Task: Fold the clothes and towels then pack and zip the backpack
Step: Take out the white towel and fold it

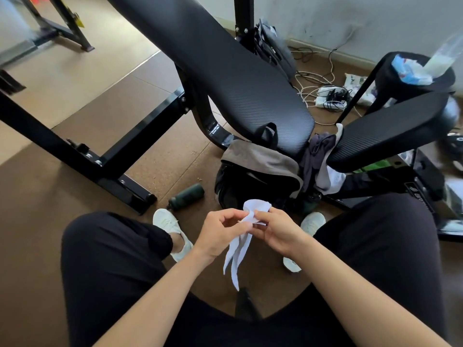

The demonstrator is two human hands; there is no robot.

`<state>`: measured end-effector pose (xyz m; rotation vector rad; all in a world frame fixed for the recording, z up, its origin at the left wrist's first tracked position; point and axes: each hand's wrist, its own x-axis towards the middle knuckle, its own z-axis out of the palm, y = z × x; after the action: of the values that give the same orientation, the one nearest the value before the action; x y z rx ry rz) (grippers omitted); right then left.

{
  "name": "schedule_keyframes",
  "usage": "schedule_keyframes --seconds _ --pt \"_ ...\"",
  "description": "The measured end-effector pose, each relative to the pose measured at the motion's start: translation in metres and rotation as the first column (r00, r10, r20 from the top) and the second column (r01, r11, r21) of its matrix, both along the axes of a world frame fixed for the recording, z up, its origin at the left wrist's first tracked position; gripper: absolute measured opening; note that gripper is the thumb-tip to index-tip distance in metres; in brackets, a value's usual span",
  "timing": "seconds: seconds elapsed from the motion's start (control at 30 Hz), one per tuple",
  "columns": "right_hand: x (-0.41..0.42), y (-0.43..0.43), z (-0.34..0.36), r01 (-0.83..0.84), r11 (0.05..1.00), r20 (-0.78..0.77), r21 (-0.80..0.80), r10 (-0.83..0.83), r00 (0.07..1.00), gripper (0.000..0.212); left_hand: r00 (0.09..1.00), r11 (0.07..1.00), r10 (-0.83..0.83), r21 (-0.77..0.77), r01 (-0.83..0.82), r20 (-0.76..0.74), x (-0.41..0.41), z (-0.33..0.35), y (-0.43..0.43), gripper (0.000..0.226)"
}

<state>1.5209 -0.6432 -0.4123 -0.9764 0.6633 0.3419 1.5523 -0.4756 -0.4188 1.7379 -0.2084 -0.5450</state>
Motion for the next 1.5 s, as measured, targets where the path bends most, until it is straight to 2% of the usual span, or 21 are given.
schedule_keyframes --seconds 0.1,0.17,0.27,0.33,0.4,0.47,0.53,0.6,0.67,0.73,0.8,0.9,1.03,1.13,1.23,1.33,1.4,1.5 --pt "0.001 -0.005 0.003 0.123 0.985 -0.07 0.125 -0.115 0.991 0.026 0.991 0.987 -0.115 0.125 0.105 0.075 0.0 -0.004 0.004 0.045" --pt "0.002 -0.005 0.003 0.182 0.96 -0.102 0.212 -0.164 0.981 0.029 0.977 0.982 -0.111 0.172 0.08 0.18 0.001 -0.004 0.003 0.043" --pt "0.002 -0.006 0.005 0.186 0.949 -0.105 0.256 -0.164 0.981 0.027 0.977 0.995 -0.043 0.092 0.024 0.21 0.005 -0.002 0.004 0.032" --pt "0.003 -0.007 0.003 0.135 0.972 -0.094 0.192 -0.119 0.988 0.021 0.973 0.995 -0.037 0.094 0.015 0.229 0.006 0.001 0.006 0.032" --pt "0.004 -0.01 -0.003 0.126 0.99 -0.134 0.056 -0.118 0.984 0.013 0.963 0.995 -0.053 0.096 0.028 0.263 0.007 0.003 0.008 0.032" --pt "0.005 -0.016 -0.015 0.16 0.974 -0.168 -0.163 -0.187 0.968 0.009 0.959 0.997 -0.044 0.07 0.025 0.279 0.011 0.005 0.013 0.032" --pt "0.004 -0.022 -0.022 0.185 0.901 -0.088 -0.393 -0.237 0.968 0.005 0.974 0.999 0.033 0.011 -0.036 0.223 0.018 0.007 0.019 0.029" --pt "0.002 -0.028 -0.024 0.104 0.781 0.065 -0.616 -0.082 0.995 0.021 0.979 0.993 0.118 -0.039 -0.113 0.164 0.022 0.01 0.025 0.026" --pt "0.001 -0.027 -0.021 -0.046 0.636 0.138 -0.771 0.237 0.962 0.042 0.978 0.987 0.152 -0.069 -0.143 0.144 0.024 0.014 0.029 0.023" --pt "0.001 -0.024 -0.019 -0.134 0.56 0.17 -0.818 0.457 0.873 0.059 0.978 0.988 0.142 -0.087 -0.13 0.151 0.026 0.018 0.031 0.023" --pt "0.002 -0.021 -0.018 -0.144 0.52 0.21 -0.842 0.561 0.8 0.066 0.98 0.989 0.122 -0.105 -0.106 0.155 0.027 0.021 0.035 0.024" --pt "0.003 -0.016 -0.014 -0.181 0.483 0.213 -0.857 0.651 0.728 0.057 0.984 0.992 0.091 -0.106 -0.075 0.153 0.027 0.023 0.041 0.024" --pt "0.002 -0.01 -0.014 -0.284 0.48 0.2 -0.83 0.731 0.652 0.027 0.985 0.992 0.083 -0.104 -0.068 0.152 0.029 0.024 0.043 0.024" --pt "0.003 -0.014 -0.022 -0.425 0.427 0.097 -0.798 0.788 0.608 0.019 0.981 0.982 0.154 -0.13 -0.139 0.114 0.03 0.024 0.043 0.023" --pt "0.002 -0.019 -0.039 -0.546 0.243 -0.092 -0.802 0.853 0.514 0.03 0.973 0.965 0.219 -0.162 -0.206 0.066 0.034 0.024 0.046 0.024" --pt "0.003 -0.015 -0.052 -0.549 0.143 -0.204 -0.823 0.828 0.522 0.045 0.968 0.949 0.25 -0.201 -0.241 0.018 0.036 0.027 0.047 0.025" --pt "0.006 -0.015 -0.055 -0.559 0.057 -0.293 -0.827 0.805 0.516 0.041 0.965 0.939 0.263 -0.229 -0.258 -0.007 0.036 0.03 0.046 0.026" --pt "0.006 -0.019 -0.059 -0.628 -0.102 -0.463 -0.772 0.766 0.445 0.032 0.958 0.917 0.287 -0.283 -0.282 -0.022 0.038 0.032 0.049 0.032"
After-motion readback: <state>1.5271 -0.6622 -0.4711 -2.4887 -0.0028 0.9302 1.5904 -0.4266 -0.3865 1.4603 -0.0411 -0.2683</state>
